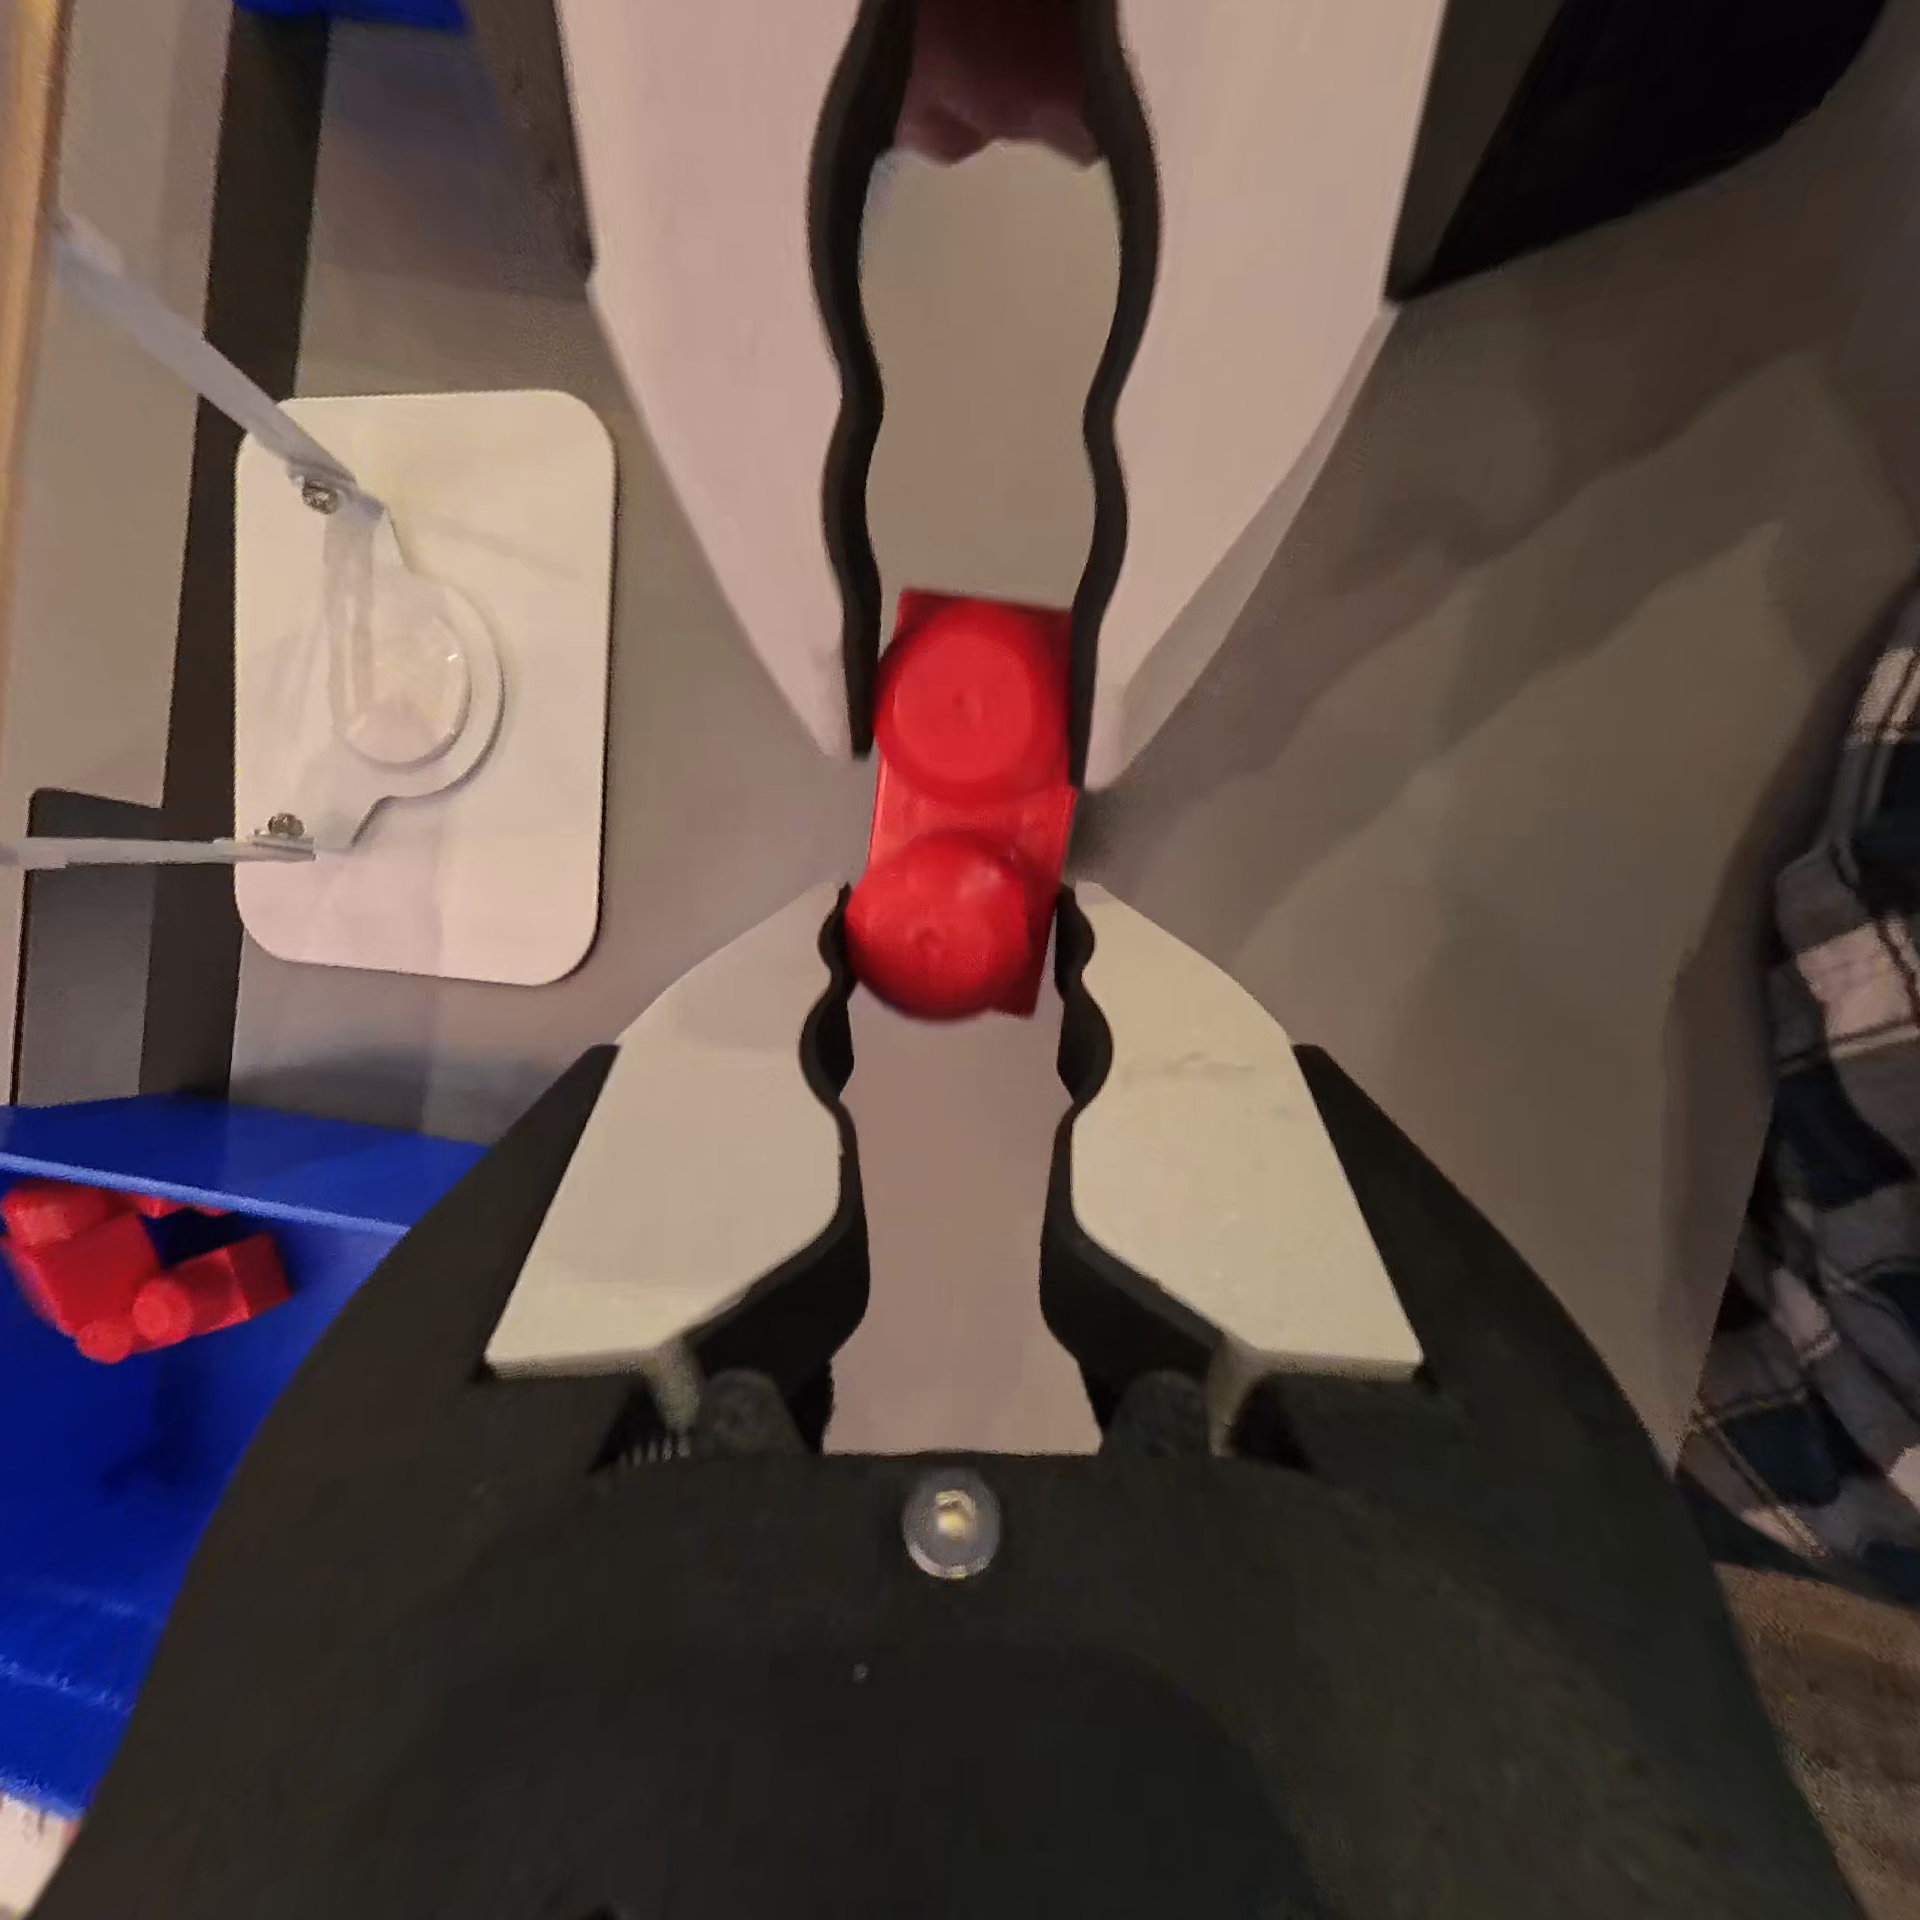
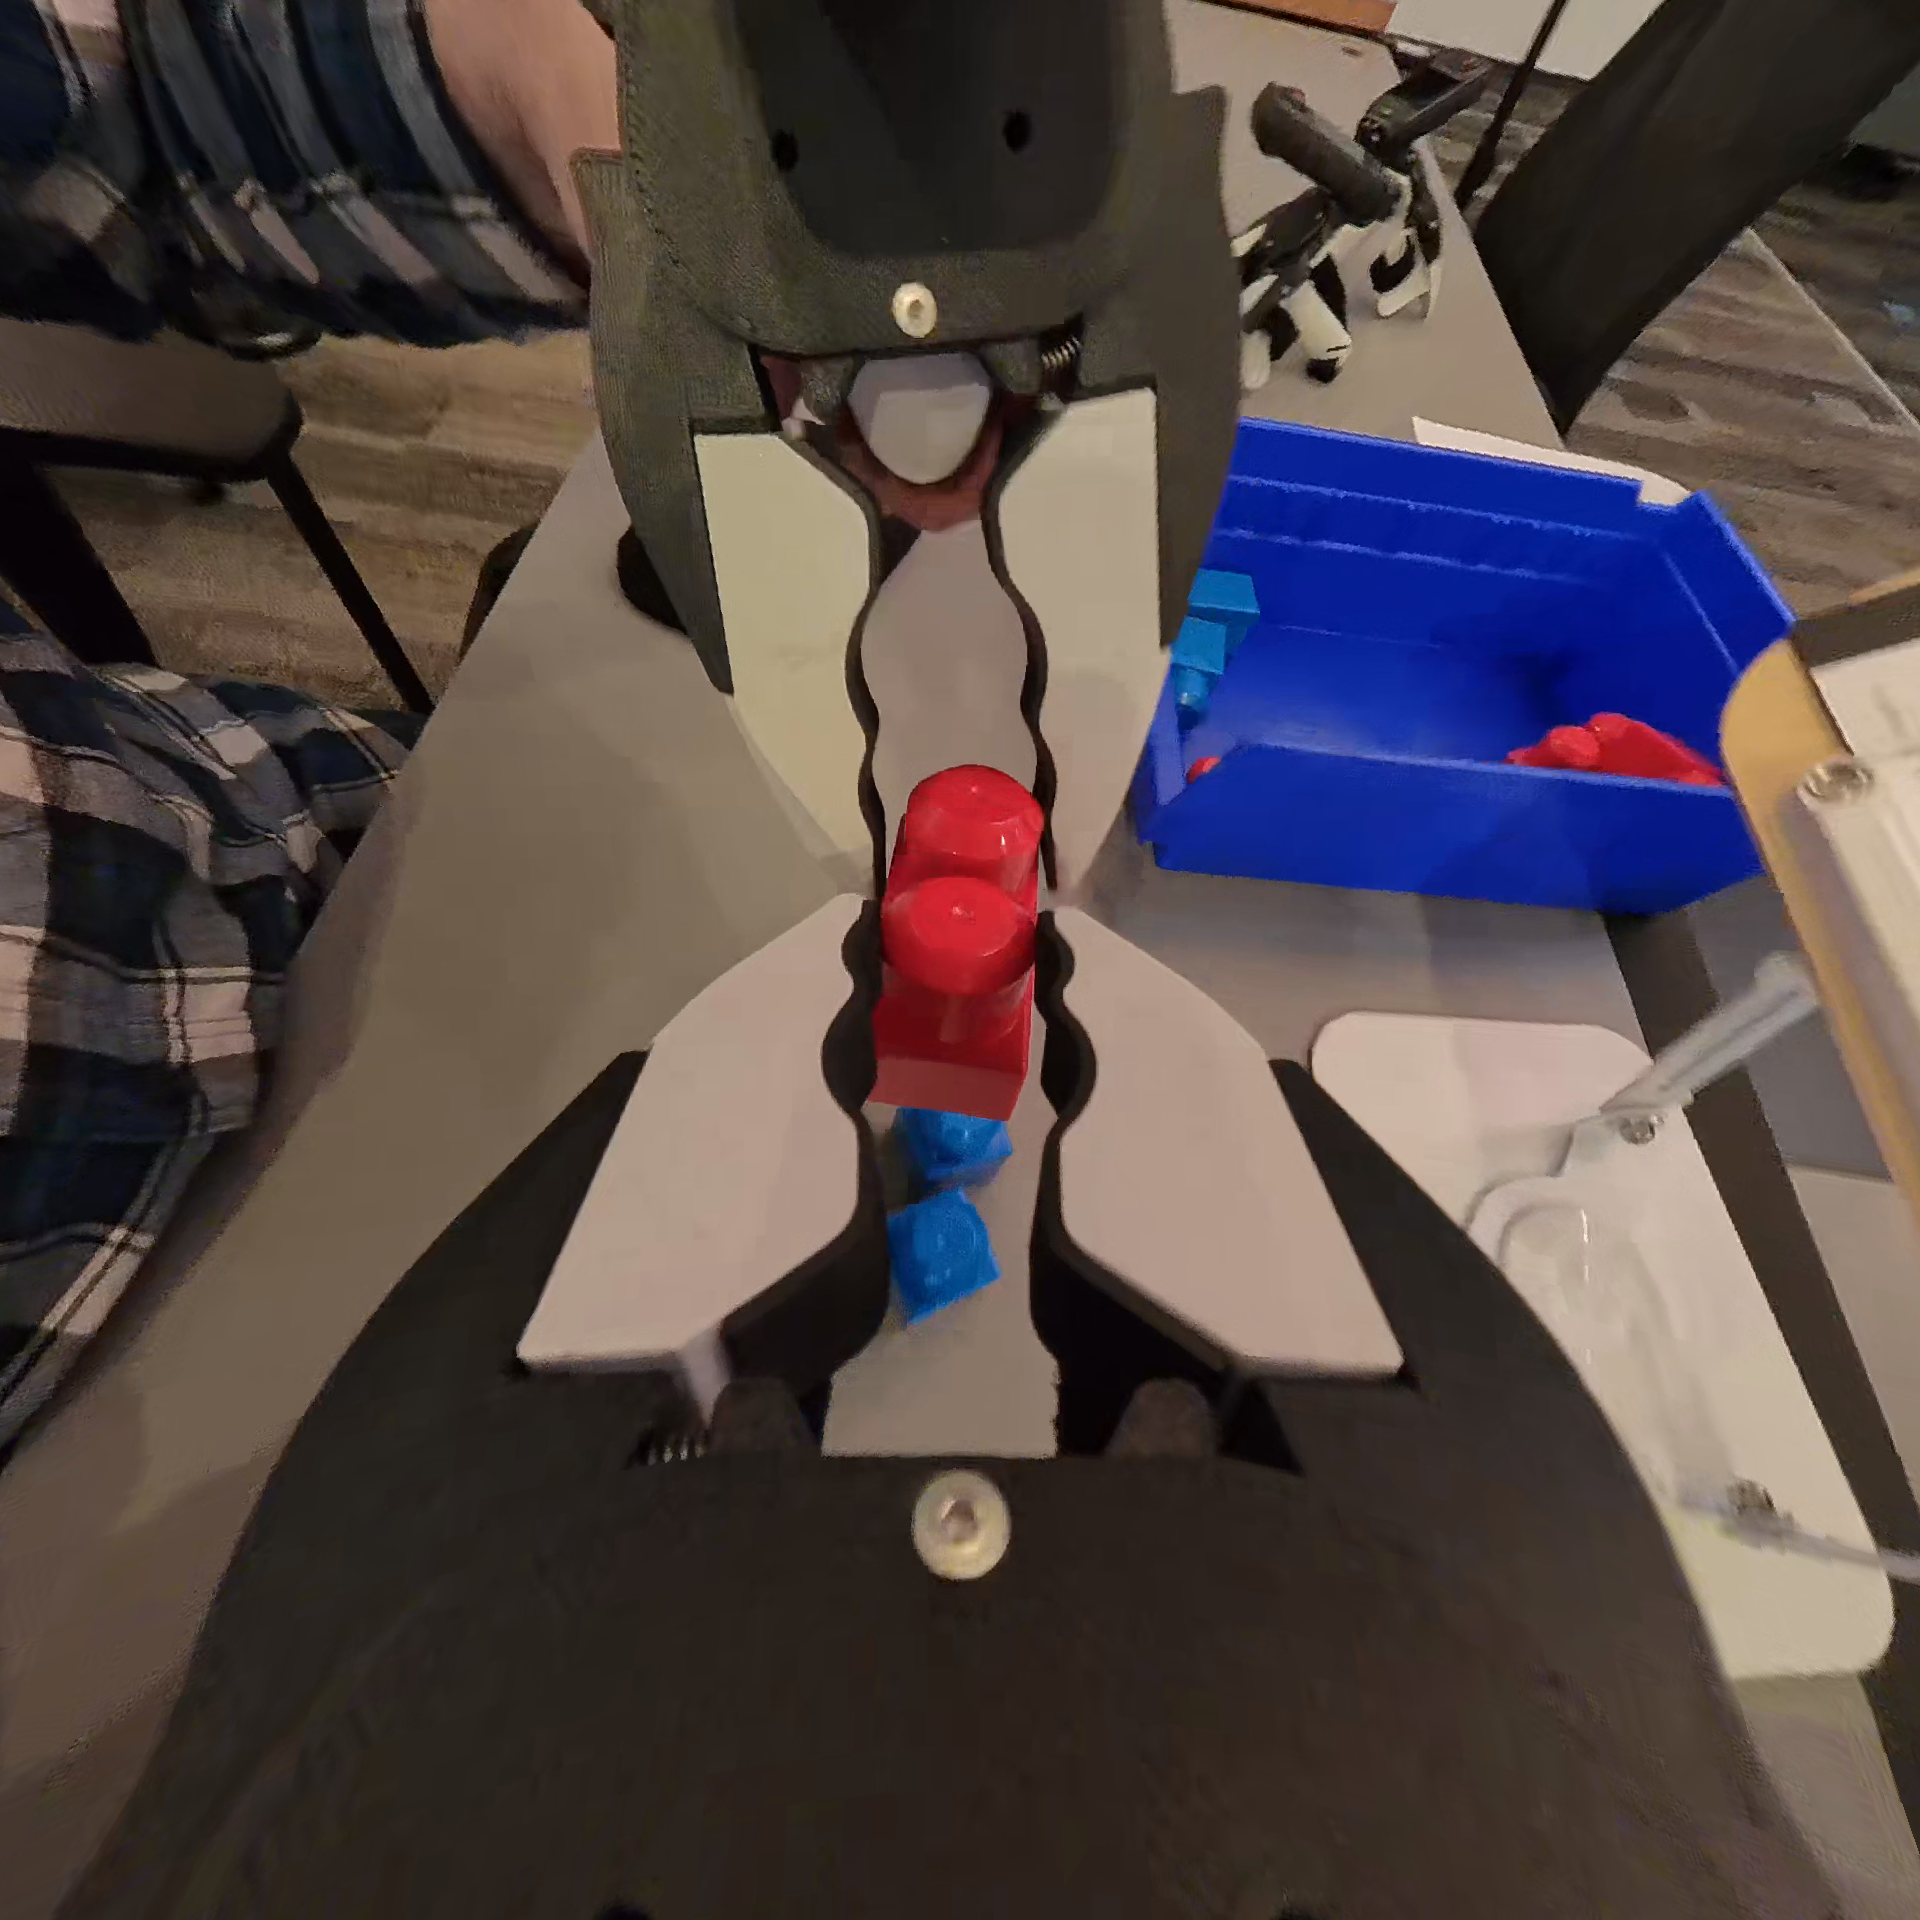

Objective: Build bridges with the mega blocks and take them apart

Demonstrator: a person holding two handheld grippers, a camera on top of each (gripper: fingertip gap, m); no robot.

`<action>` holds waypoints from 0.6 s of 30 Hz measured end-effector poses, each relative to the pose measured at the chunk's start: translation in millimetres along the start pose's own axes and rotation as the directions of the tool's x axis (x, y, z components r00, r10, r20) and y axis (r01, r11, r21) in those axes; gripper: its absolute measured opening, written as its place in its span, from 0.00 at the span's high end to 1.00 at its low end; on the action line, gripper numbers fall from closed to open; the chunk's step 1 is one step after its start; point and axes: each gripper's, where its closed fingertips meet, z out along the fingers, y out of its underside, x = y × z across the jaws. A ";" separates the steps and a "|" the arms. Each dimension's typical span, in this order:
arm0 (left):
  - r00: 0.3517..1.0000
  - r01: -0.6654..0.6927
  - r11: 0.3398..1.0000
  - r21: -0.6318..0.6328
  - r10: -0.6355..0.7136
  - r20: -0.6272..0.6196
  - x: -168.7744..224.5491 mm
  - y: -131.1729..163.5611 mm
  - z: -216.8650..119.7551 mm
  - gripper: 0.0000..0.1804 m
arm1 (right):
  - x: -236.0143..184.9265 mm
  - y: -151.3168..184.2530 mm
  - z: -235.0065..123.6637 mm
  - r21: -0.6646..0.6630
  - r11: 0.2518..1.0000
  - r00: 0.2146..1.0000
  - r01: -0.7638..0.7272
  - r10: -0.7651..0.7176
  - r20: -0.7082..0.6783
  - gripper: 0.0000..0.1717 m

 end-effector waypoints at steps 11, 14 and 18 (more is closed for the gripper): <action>0.972 0.231 0.972 0.053 -0.228 -0.061 18.8 32.5 53.7 0.72 | 20.8 138.8 -41.8 -0.228 0.935 0.946 -0.271 0.214 -0.245 0.84; 0.965 0.253 0.967 0.030 -0.250 -0.077 20.8 45.3 75.8 0.71 | 21.3 164.8 -31.6 -0.271 0.909 0.930 -0.318 0.243 -0.277 0.84; 0.959 0.270 0.962 0.035 -0.265 -0.102 18.8 51.4 90.0 0.71 | 22.0 185.5 -24.0 -0.335 0.878 0.923 -0.341 0.246 -0.295 0.84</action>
